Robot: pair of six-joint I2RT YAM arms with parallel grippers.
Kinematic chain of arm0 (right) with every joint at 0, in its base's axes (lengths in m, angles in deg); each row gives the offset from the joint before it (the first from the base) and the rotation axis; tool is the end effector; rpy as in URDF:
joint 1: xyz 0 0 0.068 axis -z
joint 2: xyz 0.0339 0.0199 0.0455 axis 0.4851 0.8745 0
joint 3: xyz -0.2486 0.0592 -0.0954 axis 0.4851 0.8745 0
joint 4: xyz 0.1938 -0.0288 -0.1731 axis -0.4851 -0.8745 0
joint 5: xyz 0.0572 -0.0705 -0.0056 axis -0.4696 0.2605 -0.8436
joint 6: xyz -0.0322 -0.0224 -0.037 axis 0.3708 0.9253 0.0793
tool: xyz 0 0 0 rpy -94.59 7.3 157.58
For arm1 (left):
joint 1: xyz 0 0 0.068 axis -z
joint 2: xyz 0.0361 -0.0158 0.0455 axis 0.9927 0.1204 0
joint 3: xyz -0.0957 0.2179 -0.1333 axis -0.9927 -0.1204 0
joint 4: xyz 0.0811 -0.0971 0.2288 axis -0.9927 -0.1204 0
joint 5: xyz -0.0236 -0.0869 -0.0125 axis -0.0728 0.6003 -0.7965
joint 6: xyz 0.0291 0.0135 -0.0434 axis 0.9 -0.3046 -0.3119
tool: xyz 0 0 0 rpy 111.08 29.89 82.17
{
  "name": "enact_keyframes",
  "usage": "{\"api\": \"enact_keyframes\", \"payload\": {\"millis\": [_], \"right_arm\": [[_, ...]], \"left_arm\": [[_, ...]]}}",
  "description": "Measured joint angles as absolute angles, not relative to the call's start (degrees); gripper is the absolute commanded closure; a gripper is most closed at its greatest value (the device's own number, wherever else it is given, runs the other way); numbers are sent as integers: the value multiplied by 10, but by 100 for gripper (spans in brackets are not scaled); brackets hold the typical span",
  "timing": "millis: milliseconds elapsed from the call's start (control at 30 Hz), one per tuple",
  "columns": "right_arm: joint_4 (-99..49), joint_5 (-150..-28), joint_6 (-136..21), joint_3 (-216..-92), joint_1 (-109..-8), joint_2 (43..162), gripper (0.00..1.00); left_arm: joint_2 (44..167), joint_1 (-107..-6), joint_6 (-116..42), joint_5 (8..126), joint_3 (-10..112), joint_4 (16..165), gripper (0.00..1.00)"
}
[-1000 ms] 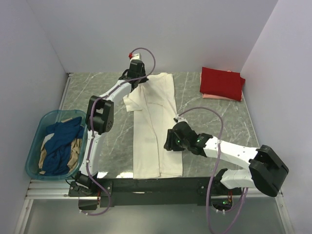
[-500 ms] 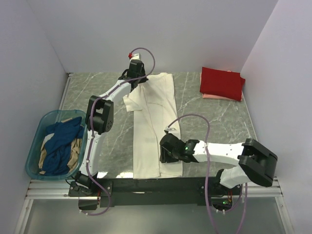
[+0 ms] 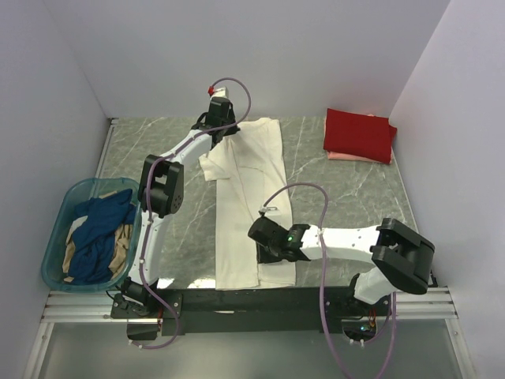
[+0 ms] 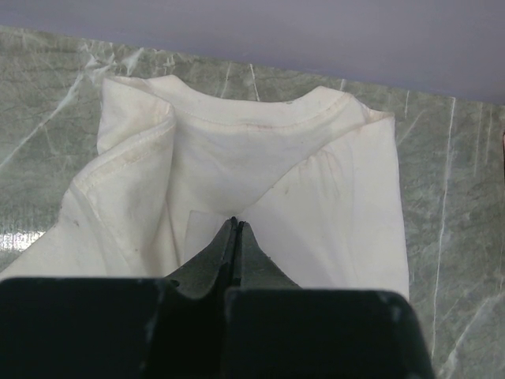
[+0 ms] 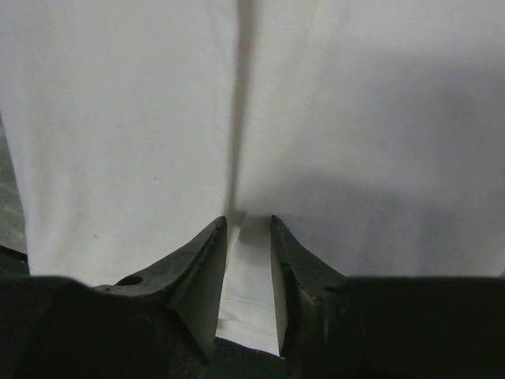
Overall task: Fold and stack the t-shirts
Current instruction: Fold the tshirt
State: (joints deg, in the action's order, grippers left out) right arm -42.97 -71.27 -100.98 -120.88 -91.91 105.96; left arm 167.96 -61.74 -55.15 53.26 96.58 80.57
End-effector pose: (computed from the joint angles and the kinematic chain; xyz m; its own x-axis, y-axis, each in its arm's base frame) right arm 0.1293 0.2387 0.1613 -0.8975 -0.0869 -0.4324 -0.2258 0.9327 0.2813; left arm 0.5251 -0.2013 0.2124 -0.5191 -0.3285 -0.7891 0.0258 0.9168 -0.3986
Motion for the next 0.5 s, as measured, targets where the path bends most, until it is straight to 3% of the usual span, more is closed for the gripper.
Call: {"api": "enact_keyframes", "payload": {"millis": [167,300,500], "right_arm": [[-448,-703,-1016,-1209,-922,1061,76],[-458,-701,-1017,-1211,-923,1063,78],[-467,-699,-1017,-1224,-933,1071,61]], "left_arm": [[1680,-618,-551,536,966,806,100],[1680,-620,-551,538,966,806,100],[1680,-621,-552,542,966,806,100]]}}
